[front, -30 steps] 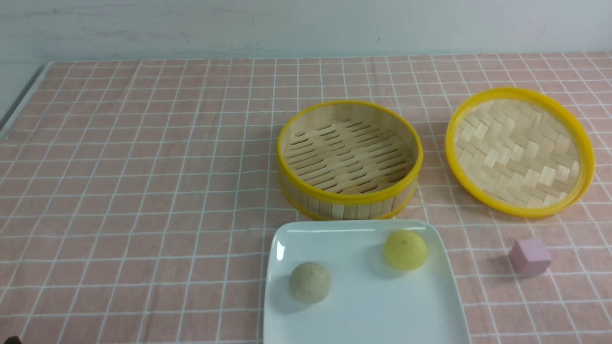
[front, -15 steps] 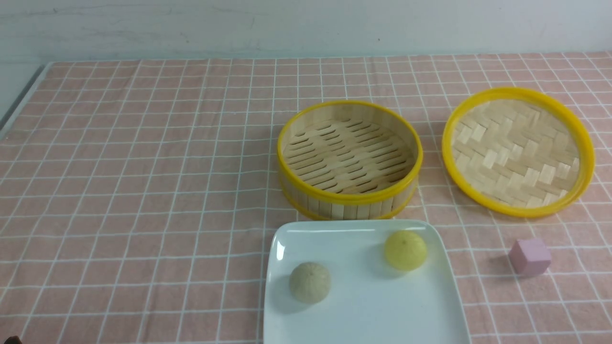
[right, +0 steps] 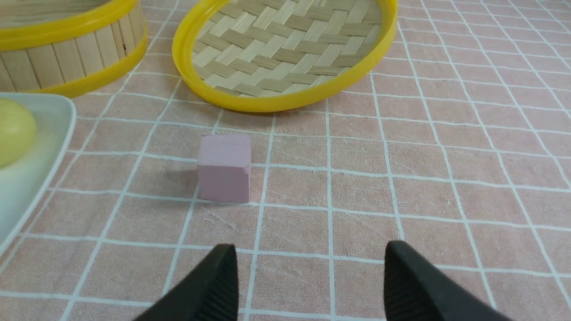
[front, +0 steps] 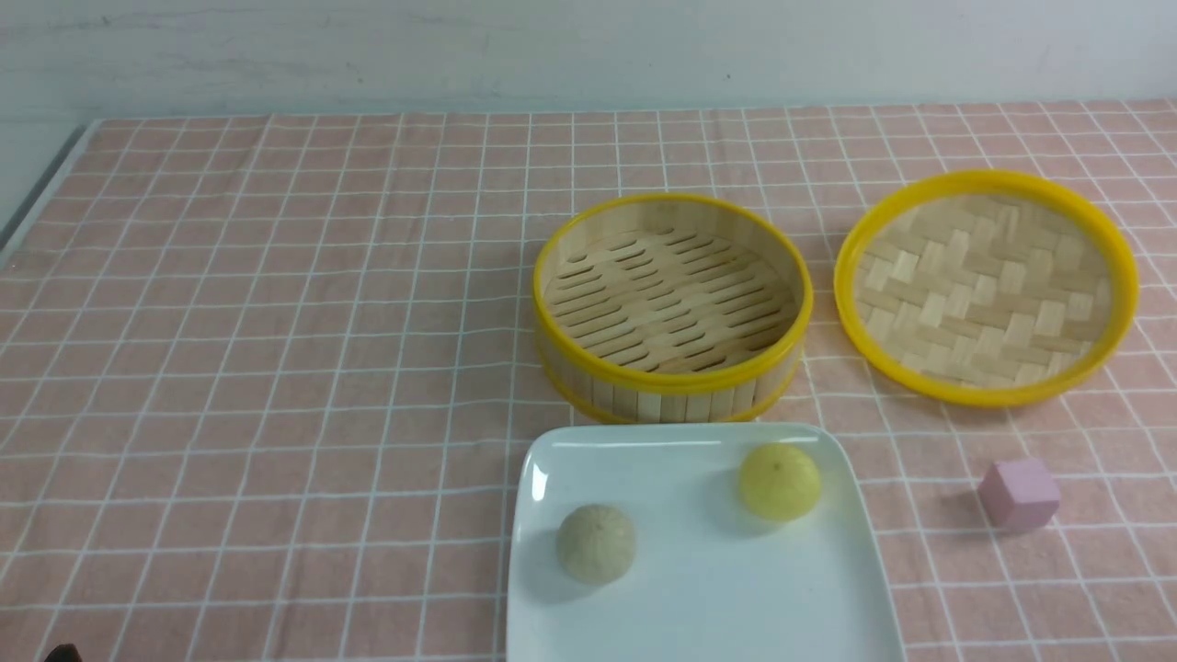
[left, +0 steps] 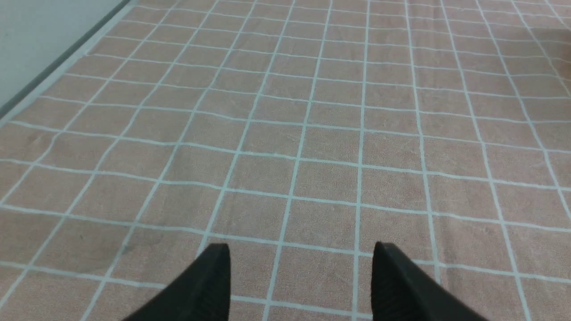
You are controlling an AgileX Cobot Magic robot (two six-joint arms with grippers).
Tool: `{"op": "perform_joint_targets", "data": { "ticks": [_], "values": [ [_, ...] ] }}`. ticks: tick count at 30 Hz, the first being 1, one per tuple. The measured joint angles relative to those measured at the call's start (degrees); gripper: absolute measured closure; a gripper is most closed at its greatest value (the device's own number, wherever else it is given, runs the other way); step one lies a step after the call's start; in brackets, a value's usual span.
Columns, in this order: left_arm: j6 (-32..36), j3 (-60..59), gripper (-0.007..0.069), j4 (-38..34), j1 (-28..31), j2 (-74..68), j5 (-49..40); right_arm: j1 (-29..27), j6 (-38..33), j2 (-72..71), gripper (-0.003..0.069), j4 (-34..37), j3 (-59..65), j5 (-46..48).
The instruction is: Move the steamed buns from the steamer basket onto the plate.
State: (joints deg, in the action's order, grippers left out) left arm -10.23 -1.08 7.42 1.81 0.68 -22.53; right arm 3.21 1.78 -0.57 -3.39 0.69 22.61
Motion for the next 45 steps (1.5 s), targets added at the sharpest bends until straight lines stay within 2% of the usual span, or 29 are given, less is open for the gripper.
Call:
{"op": "perform_joint_targets", "data": {
  "ticks": [41, 45],
  "values": [
    [0.0, 0.0, 0.0186, 0.0, -0.24, 0.0, 0.0, 0.0, 0.0, 0.0, 0.0216, 0.06, 0.0, 0.0],
    [0.0, 0.0, 0.0186, 0.0, -2.15, 0.0, 0.0, 0.0, 0.0, 0.0, 0.0216, 0.06, 0.0, 0.0]
  ]
}}
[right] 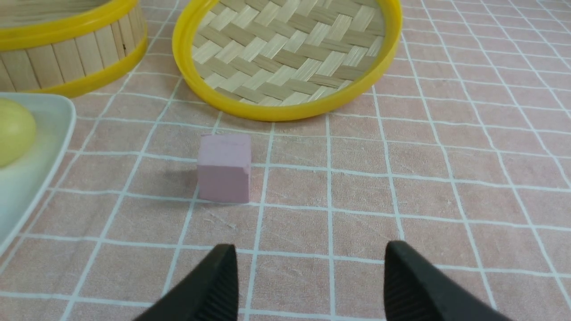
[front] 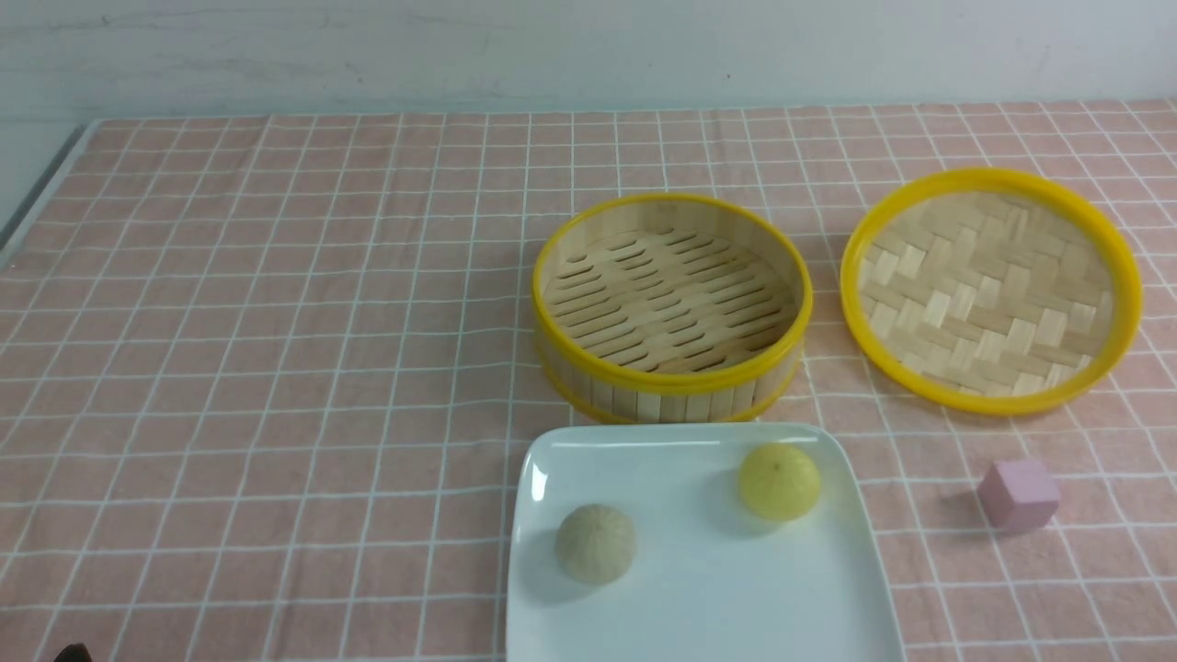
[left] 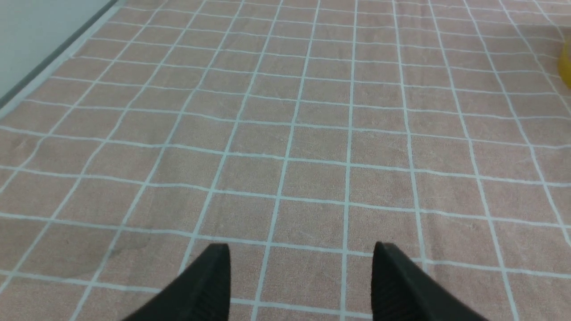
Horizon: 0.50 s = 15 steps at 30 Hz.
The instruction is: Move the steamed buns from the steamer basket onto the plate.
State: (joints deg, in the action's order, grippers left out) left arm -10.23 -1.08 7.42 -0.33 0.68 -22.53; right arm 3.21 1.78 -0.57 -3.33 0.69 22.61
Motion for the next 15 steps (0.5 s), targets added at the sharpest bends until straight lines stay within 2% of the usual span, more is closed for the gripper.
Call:
{"op": "perform_joint_targets", "data": {
  "ticks": [8, 15],
  "values": [
    [0.0, 0.0, 0.0186, 0.0, -1.36, 0.0, 0.0, 0.0, 0.0, 0.0, 0.0216, -0.05, 0.0, 0.0],
    [0.0, 0.0, 0.0186, 0.0, 1.06, 0.0, 0.0, 0.0, 0.0, 0.0, 0.0216, -0.05, 0.0, 0.0]
  ]
}}
